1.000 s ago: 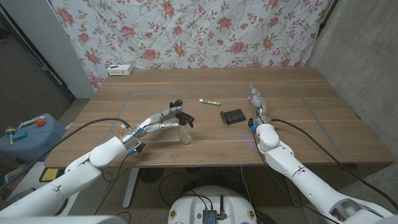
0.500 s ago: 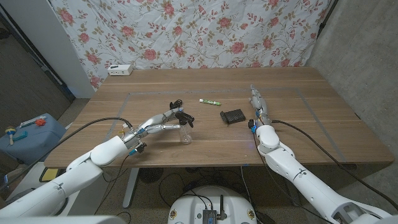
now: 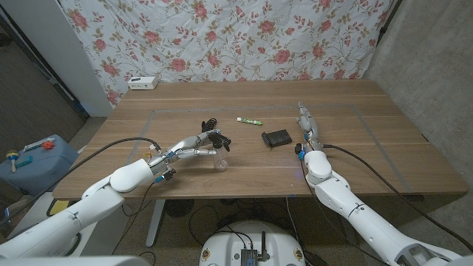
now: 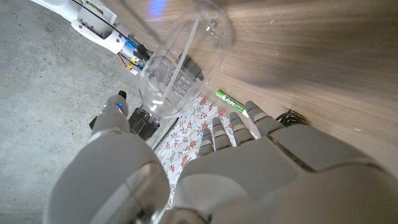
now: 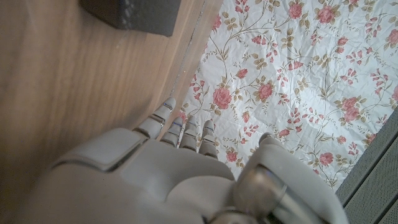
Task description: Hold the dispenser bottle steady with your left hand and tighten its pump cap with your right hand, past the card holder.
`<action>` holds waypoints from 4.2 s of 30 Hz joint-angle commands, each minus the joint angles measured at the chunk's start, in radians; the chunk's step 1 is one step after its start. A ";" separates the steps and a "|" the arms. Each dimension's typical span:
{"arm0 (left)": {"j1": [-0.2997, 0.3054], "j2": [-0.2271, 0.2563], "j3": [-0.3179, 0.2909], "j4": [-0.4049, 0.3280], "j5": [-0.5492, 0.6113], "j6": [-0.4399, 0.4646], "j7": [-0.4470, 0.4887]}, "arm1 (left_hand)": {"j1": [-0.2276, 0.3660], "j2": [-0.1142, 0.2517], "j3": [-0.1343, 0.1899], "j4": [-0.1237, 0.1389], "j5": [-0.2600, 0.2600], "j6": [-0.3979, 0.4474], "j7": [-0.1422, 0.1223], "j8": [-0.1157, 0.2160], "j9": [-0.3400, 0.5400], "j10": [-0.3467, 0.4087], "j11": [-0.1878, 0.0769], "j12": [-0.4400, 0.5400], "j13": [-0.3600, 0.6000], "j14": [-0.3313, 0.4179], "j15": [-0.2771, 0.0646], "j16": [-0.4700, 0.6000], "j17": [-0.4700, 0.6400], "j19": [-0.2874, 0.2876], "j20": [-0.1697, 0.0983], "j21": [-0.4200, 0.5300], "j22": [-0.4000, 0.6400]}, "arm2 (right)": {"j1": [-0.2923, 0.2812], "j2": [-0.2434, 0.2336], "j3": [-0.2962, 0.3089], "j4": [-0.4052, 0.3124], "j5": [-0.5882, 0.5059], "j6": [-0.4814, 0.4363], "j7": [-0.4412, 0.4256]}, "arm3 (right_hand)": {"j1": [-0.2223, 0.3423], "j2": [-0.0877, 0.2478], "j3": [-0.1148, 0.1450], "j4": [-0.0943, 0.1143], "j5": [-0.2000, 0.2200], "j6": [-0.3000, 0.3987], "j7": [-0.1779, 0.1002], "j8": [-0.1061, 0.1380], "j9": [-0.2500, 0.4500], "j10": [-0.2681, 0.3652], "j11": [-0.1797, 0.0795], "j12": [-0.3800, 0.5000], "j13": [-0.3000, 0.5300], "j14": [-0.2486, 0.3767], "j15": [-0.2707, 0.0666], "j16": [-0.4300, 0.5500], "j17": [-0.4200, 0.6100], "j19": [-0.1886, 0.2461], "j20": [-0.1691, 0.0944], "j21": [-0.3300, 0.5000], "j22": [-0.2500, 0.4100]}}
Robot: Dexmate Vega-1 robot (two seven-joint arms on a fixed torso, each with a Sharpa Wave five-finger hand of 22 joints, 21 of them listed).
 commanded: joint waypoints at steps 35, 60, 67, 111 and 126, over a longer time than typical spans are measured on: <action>-0.075 -0.025 0.068 0.067 0.032 -0.020 -0.054 | 0.186 0.007 -0.072 0.005 0.066 0.063 -0.001 0.030 0.002 0.057 -0.013 0.022 -0.001 0.082 -0.058 0.012 0.002 -0.023 -0.020 0.007 0.002 | -0.030 0.028 0.004 0.022 -0.019 0.059 -0.030 | 0.004 -0.006 0.005 -0.008 0.007 -0.001 0.001 0.001 0.003 0.005 0.000 0.001 0.001 -0.002 -0.017 0.007 0.001 0.011 -0.037 0.002 0.003; -0.129 -0.080 0.102 0.138 0.016 -0.056 -0.086 | 0.338 0.034 -0.138 0.025 0.072 0.258 -0.069 0.048 0.004 0.208 -0.060 0.038 -0.003 0.216 -0.130 0.015 0.000 0.024 -0.084 0.012 0.002 | -0.033 0.025 0.008 0.018 -0.020 0.070 -0.020 | 0.003 -0.007 0.006 -0.010 0.007 0.000 0.001 0.001 0.003 0.004 -0.002 0.001 0.001 -0.003 -0.020 0.006 0.001 0.013 -0.044 0.002 0.003; -0.133 -0.089 0.108 0.146 -0.002 -0.056 -0.097 | 0.379 0.041 -0.165 0.032 0.065 0.330 -0.076 0.048 0.005 0.280 -0.074 0.043 -0.002 0.293 -0.140 0.021 0.001 0.055 -0.108 0.015 0.001 | -0.037 0.022 0.007 0.010 -0.022 0.061 -0.022 | 0.003 -0.007 0.006 -0.010 0.007 0.000 0.002 0.001 0.003 0.006 -0.003 0.002 0.001 -0.003 -0.021 0.006 0.001 0.013 -0.045 0.002 0.003; -0.099 -0.162 0.103 0.125 -0.081 -0.012 -0.046 | 0.647 0.208 -0.099 0.032 -0.120 0.779 -0.043 0.136 0.028 0.634 -0.080 0.111 0.076 0.690 -0.158 0.053 0.018 0.228 -0.181 0.022 0.001 | -0.054 0.000 0.015 -0.005 -0.005 0.049 -0.002 | 0.001 -0.007 0.008 -0.012 0.009 0.004 -0.002 0.002 0.003 0.008 -0.008 0.001 0.001 0.000 -0.020 0.007 0.001 0.015 -0.039 0.002 0.003; -0.058 -0.160 0.078 0.025 -0.048 0.062 0.052 | 0.649 0.225 -0.089 0.036 -0.125 0.813 -0.034 0.145 0.028 0.663 -0.072 0.120 0.091 0.723 -0.155 0.056 0.017 0.240 -0.192 0.019 0.000 | -0.047 -0.023 0.027 -0.009 0.024 0.046 0.039 | 0.000 -0.006 0.008 -0.012 0.009 0.006 0.000 0.002 0.003 0.009 0.002 0.001 0.001 0.001 -0.025 0.007 0.001 0.018 -0.049 0.002 0.003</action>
